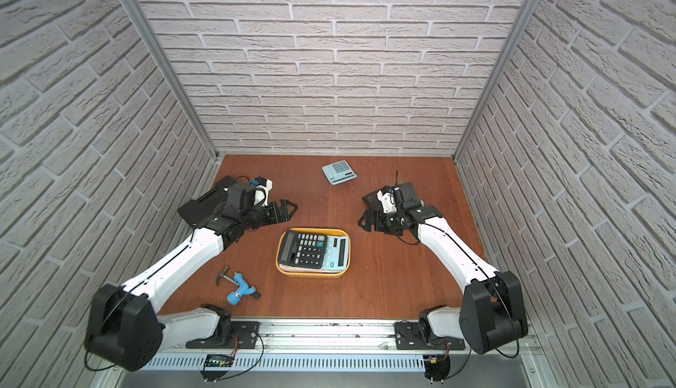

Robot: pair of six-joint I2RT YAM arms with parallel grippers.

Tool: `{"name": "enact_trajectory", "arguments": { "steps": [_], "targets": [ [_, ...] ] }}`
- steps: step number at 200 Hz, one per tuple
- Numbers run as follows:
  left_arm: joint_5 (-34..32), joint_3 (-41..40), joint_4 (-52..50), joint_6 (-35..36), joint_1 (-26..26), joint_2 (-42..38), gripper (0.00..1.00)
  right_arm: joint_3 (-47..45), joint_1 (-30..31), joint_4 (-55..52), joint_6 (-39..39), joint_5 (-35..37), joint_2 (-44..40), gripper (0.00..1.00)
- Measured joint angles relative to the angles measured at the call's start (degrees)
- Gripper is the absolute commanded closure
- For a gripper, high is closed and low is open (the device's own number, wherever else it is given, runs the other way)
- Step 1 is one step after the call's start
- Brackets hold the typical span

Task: Put the calculator in the storage box
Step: Pick up the calculator at the center of the board.

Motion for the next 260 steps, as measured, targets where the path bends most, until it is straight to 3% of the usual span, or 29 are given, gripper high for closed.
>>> {"name": "enact_trajectory", "arguments": {
  "steps": [49, 102, 136, 186, 260],
  "targets": [
    [0.0, 8.4, -0.8, 2.5, 0.0, 11.5, 0.02, 3.5, -6.5, 8.3, 4.2, -2.9, 7.0, 0.06],
    [0.1, 11.0, 0.0, 2.5, 1.0, 16.7, 0.02, 9.0, -5.7, 22.1, 16.2, -7.4, 21.8, 0.17],
    [0.0, 5.6, 2.2, 1.7, 1.3, 13.4, 0.02, 14.4, -3.6, 27.5, 23.0, -7.0, 29.4, 0.23],
    [-2.2, -5.4, 4.2, -0.6, 2.0, 1.1, 0.02, 24.3, 1.0, 32.8, 31.3, -4.1, 39.8, 0.34],
    [-3.7, -11.0, 5.6, -2.1, 4.5, -5.6, 0.02, 35.3, 4.5, 33.6, 39.4, 1.3, 51.8, 0.43]
  ]
}}
